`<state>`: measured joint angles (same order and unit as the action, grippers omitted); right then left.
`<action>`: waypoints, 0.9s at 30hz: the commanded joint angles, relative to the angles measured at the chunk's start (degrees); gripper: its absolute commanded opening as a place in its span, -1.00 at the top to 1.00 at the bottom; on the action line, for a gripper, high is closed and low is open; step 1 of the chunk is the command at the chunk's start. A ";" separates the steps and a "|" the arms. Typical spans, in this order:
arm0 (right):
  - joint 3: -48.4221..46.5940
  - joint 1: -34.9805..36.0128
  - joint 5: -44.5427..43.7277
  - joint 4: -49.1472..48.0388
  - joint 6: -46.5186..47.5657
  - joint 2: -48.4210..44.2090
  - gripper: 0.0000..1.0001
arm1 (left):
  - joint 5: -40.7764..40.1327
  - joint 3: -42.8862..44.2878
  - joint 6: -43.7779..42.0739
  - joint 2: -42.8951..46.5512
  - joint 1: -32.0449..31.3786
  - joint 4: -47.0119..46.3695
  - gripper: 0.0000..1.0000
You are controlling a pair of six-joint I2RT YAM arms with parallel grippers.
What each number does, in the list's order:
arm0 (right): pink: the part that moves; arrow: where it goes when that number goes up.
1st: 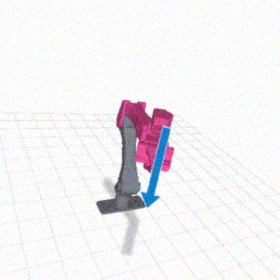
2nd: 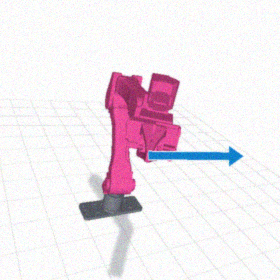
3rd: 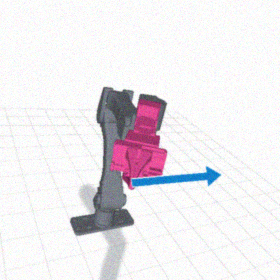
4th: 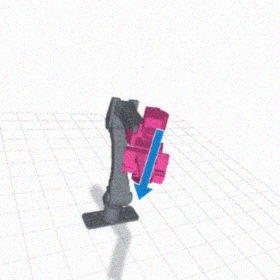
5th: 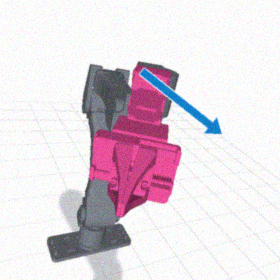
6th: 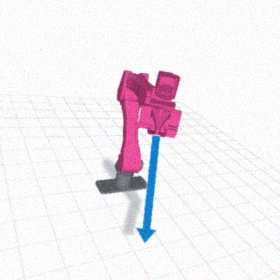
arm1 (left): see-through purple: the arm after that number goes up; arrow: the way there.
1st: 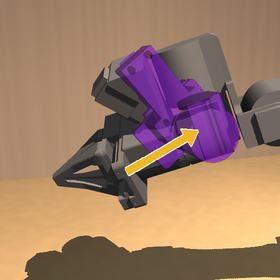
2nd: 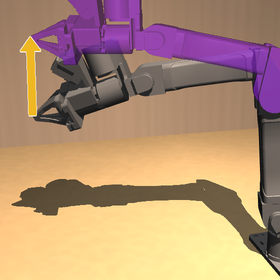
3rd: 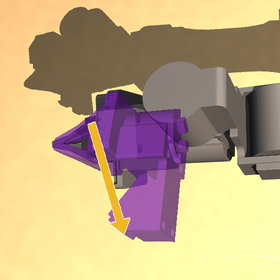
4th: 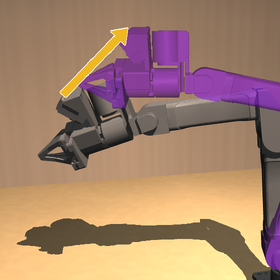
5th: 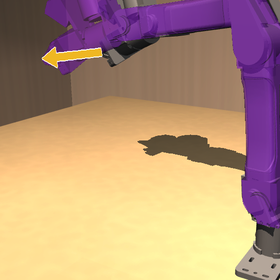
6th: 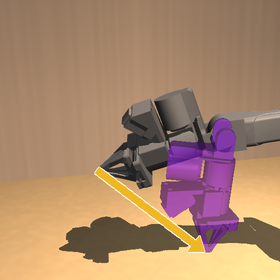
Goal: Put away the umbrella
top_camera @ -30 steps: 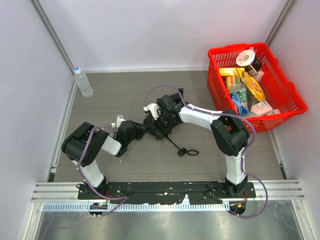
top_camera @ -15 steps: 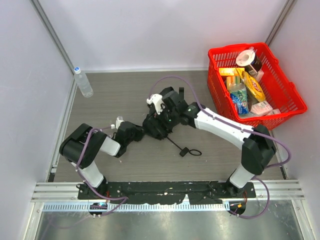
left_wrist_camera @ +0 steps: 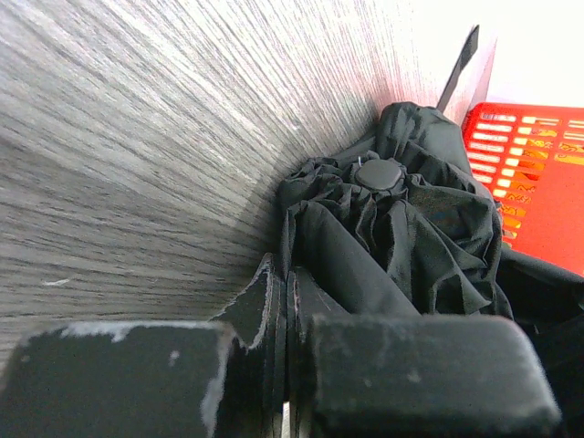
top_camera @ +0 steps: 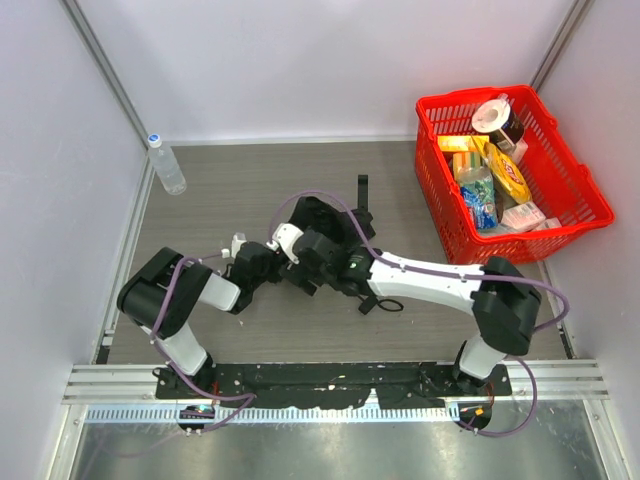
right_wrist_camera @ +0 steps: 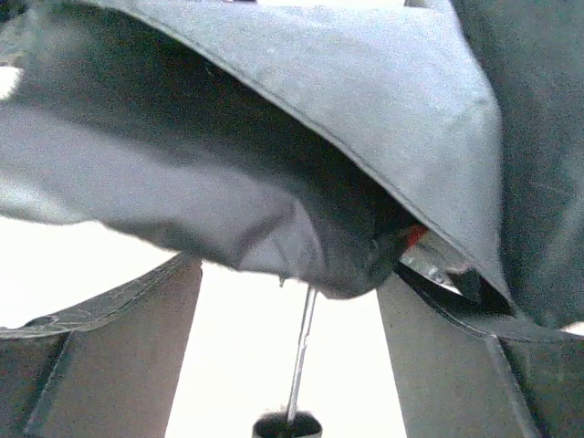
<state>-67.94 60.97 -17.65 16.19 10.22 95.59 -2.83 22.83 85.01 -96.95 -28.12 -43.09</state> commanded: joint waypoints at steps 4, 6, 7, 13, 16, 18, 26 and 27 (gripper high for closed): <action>3.17 -1.45 1.92 1.57 -17.99 -13.06 -0.89 | 2.21 0.37 -0.46 1.50 -0.01 4.07 1.00; 2.99 -2.69 5.76 -0.43 -23.98 -13.15 -0.89 | 2.22 0.20 -0.46 2.02 -0.18 4.07 1.00; 3.77 -2.87 8.31 -1.93 -24.80 -12.71 -0.89 | 2.13 0.11 -0.46 2.29 -0.18 4.07 1.00; -0.86 -4.81 2.45 -5.55 -26.13 -5.43 -0.89 | 1.43 -0.07 -0.81 3.96 -0.36 5.74 1.00; -2.64 -5.07 5.42 -6.41 -24.45 -3.40 -0.89 | 1.51 0.02 -0.81 4.13 -0.45 6.00 1.00; -1.67 -6.38 6.05 -9.40 -25.94 -3.04 -0.79 | 1.51 -0.07 -0.73 4.13 -0.53 6.09 1.00; 6.50 -21.50 20.76 -20.65 -29.39 0.56 0.85 | 1.60 0.02 -2.04 7.38 -0.71 7.84 0.92; 7.72 -23.33 23.25 -21.80 -28.68 1.08 0.98 | 1.34 0.11 -2.39 7.99 -0.80 8.54 0.84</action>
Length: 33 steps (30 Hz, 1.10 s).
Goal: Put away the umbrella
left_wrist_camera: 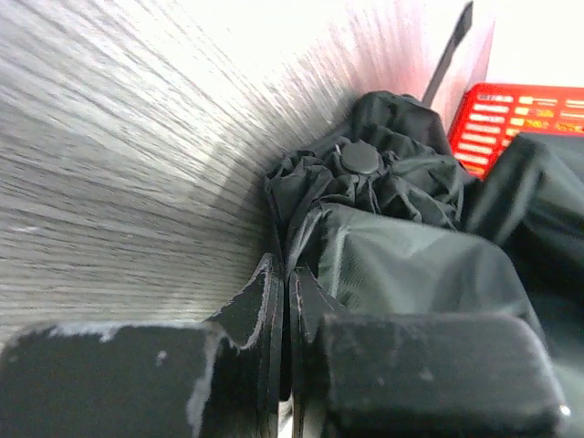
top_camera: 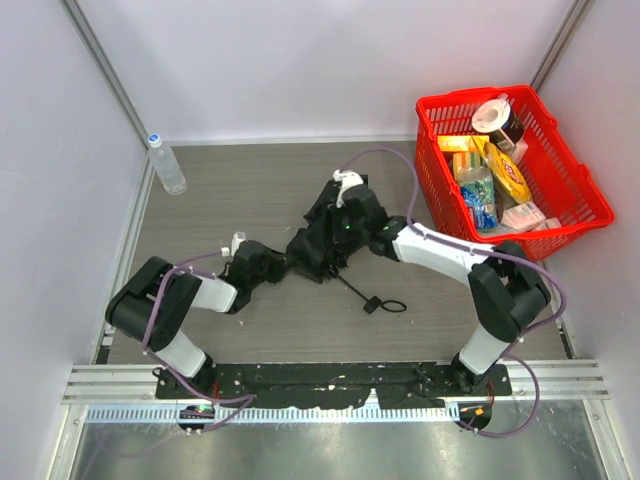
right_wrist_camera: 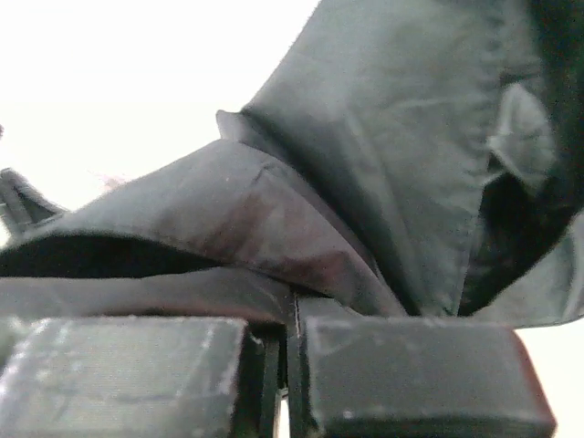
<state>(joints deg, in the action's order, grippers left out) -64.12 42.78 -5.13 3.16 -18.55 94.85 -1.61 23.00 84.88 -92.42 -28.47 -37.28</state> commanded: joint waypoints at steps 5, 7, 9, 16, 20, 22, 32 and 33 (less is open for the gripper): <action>4.44 -11.14 21.55 -10.54 -0.09 8.67 0.99 | 0.29 -0.06 -2.62 4.80 -0.36 3.00 0.34; 4.44 -12.90 22.70 -10.80 -0.78 10.96 0.99 | 1.07 -0.06 -2.70 4.27 -0.27 1.69 0.16; 4.44 -14.48 23.23 -10.89 -1.75 12.46 0.99 | 1.34 -0.15 -2.79 3.66 -0.27 -0.07 -0.01; 3.04 -18.70 24.10 -8.61 -0.35 17.11 0.99 | 5.38 2.04 -3.67 2.95 -0.01 -2.27 -0.99; 2.16 -20.02 26.39 -8.52 -0.44 19.14 0.98 | 6.44 3.88 -3.14 1.20 -0.10 -2.97 -0.99; 1.46 -20.28 26.48 -8.35 -0.09 20.02 0.98 | 7.32 5.20 -2.44 -0.73 -0.10 -3.77 -0.99; -4.26 -21.52 25.78 -4.30 1.93 24.51 0.98 | 0.22 17.32 3.18 -7.33 -1.85 15.09 -0.99; -4.52 -21.52 25.61 -4.21 1.93 24.59 0.99 | -0.23 18.82 4.06 -7.51 -1.85 19.39 -0.99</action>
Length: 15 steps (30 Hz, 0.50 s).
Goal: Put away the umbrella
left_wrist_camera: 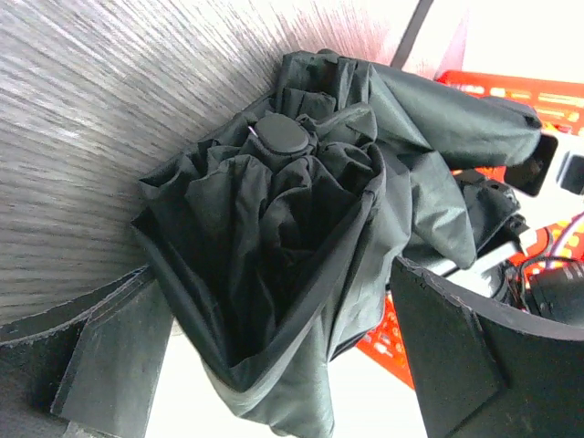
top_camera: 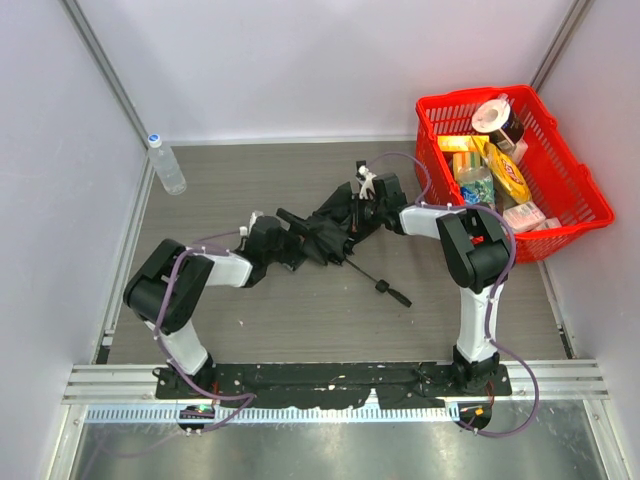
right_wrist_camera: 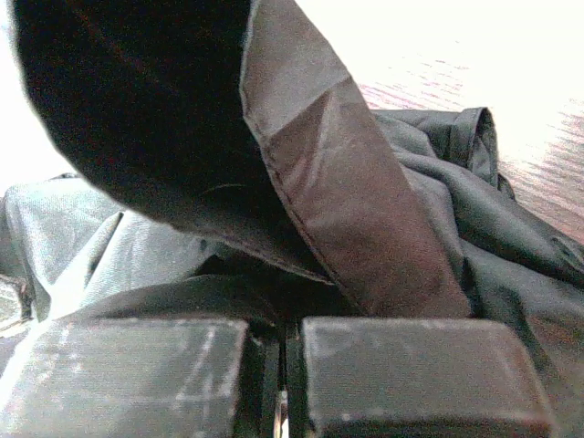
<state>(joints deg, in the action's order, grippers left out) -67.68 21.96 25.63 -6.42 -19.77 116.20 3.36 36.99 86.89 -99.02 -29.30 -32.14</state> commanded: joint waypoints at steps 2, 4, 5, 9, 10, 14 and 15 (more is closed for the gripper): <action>-1.31 -0.68 -5.15 5.62 3.33 3.50 0.99 | -6.34 8.96 3.28 -1.69 -1.11 23.40 -0.99; -1.31 -0.69 -4.89 5.71 3.60 3.59 0.99 | -8.79 14.48 2.23 -2.57 -1.20 31.92 -0.99; -1.31 -0.69 -4.62 5.80 3.77 3.68 0.99 | -10.46 16.16 1.88 -2.93 -1.11 36.66 -0.99; -1.40 -0.69 -4.79 5.98 4.56 3.51 0.99 | -13.45 24.16 -0.83 -6.52 -1.46 44.25 -0.99; -1.84 -0.69 -4.71 6.06 4.65 3.50 0.99 | -13.64 26.79 -0.85 -8.10 -1.46 48.88 -0.99; -3.68 -0.69 -3.30 8.61 6.05 3.15 0.99 | -13.80 34.09 -3.31 -13.11 -2.34 57.43 -0.75; -3.69 -0.69 -3.39 8.87 6.41 2.89 0.98 | -14.07 34.72 -3.92 -14.26 -2.43 57.45 -0.62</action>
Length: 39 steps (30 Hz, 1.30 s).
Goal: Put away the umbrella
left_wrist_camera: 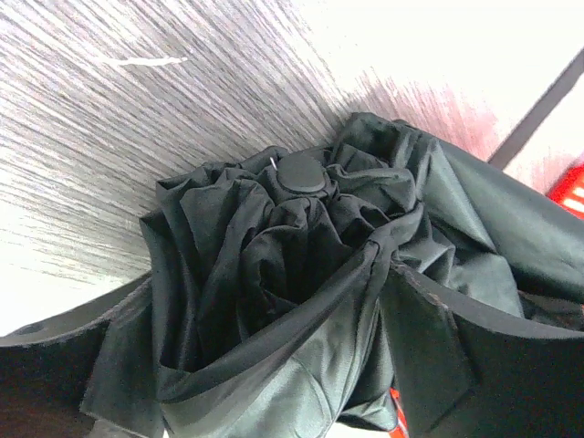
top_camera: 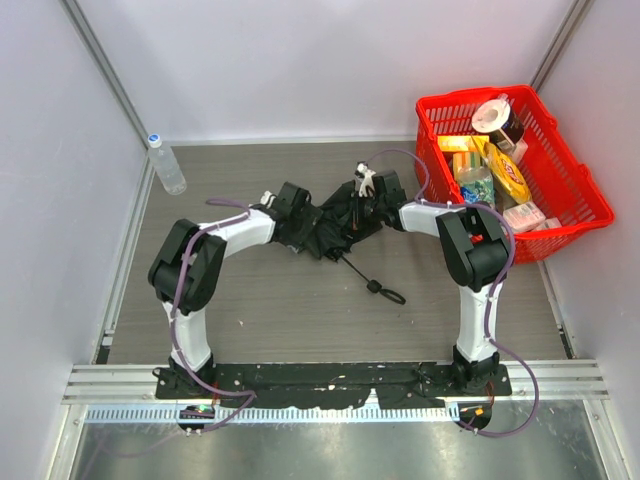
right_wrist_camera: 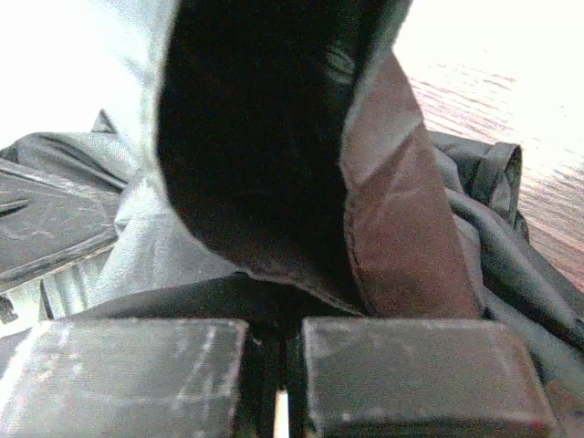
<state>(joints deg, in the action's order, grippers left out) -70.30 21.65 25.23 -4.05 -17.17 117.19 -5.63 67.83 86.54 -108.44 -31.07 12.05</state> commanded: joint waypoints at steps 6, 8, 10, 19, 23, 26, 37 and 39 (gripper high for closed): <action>-0.10 -0.38 -2.56 6.51 5.74 1.03 0.99 | -5.36 9.06 -7.70 -10.46 -1.01 18.52 0.10; -0.01 -0.29 -2.56 7.92 6.36 0.68 0.99 | -5.09 10.03 -9.98 -11.78 -1.27 19.67 0.31; 0.43 -0.21 -3.52 9.58 6.10 -0.73 0.90 | -5.62 10.30 -11.04 -12.58 -1.36 20.38 0.45; 6.83 0.76 -15.65 26.11 2.42 -18.98 0.03 | -1.76 8.80 -11.31 -12.93 -1.27 18.88 1.00; 14.57 6.27 -18.54 29.44 1.52 -31.01 -0.06 | -1.93 9.07 -10.44 -11.45 -1.19 20.90 1.00; 15.19 17.26 -30.89 29.46 6.43 -40.60 -0.21 | -0.27 10.03 -8.68 -11.17 -1.19 24.58 1.00; 16.17 27.83 -30.85 -4.81 26.03 -32.13 -0.68 | 3.52 5.91 -4.72 -6.52 -0.92 27.58 1.00; 15.46 28.01 -31.56 -6.31 27.71 -28.08 -0.68 | 3.52 5.82 -4.54 -6.17 -0.83 28.20 1.00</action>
<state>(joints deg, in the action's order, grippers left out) -53.17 49.25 -4.08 -2.20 3.57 82.32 -2.92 76.95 82.37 -113.62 -31.62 26.87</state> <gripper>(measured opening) 0.839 0.334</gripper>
